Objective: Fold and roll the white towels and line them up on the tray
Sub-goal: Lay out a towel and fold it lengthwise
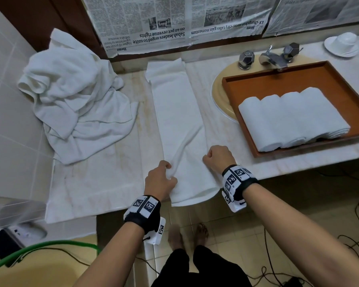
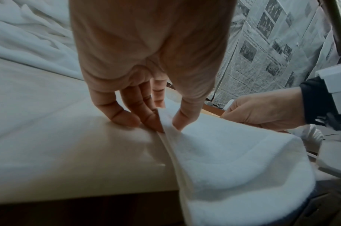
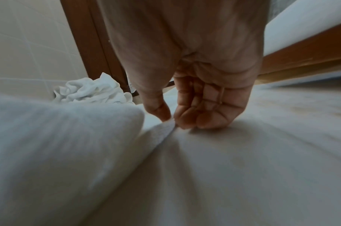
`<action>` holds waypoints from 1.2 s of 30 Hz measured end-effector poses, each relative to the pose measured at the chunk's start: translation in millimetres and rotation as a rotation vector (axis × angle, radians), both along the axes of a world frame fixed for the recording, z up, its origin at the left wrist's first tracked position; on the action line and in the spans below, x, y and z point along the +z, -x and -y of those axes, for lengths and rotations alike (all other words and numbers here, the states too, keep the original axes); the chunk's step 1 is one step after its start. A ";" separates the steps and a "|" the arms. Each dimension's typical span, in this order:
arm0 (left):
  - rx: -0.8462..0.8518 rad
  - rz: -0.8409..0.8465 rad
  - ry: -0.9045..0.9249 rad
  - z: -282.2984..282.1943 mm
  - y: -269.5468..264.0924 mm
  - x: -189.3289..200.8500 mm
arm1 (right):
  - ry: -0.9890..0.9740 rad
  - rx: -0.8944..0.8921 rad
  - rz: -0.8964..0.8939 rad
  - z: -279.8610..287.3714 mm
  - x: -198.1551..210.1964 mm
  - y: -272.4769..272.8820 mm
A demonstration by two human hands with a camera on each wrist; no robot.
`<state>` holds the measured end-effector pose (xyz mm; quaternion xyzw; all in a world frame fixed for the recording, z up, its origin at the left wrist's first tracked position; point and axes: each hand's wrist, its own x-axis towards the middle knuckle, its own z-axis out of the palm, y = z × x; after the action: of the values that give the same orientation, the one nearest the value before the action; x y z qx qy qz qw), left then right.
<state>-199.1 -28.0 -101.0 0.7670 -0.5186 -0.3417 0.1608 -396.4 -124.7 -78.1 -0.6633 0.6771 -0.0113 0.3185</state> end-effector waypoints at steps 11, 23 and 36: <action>-0.082 0.059 -0.067 6.0 4.5 5.4 | 0.038 -0.044 0.222 10.7 -13.0 31.1; -0.102 0.084 -0.057 7.1 7.6 1.4 | -0.041 0.076 0.304 -36.8 -7.2 49.6; 0.092 -0.128 0.041 -41.8 15.1 2.9 | 0.175 0.248 0.116 -102.5 -12.9 60.9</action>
<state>-214.2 13.8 -98.1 0.7633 -0.4783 -0.3714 0.2250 -457.3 -22.1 -91.0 -0.7653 0.5670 -0.0692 0.2967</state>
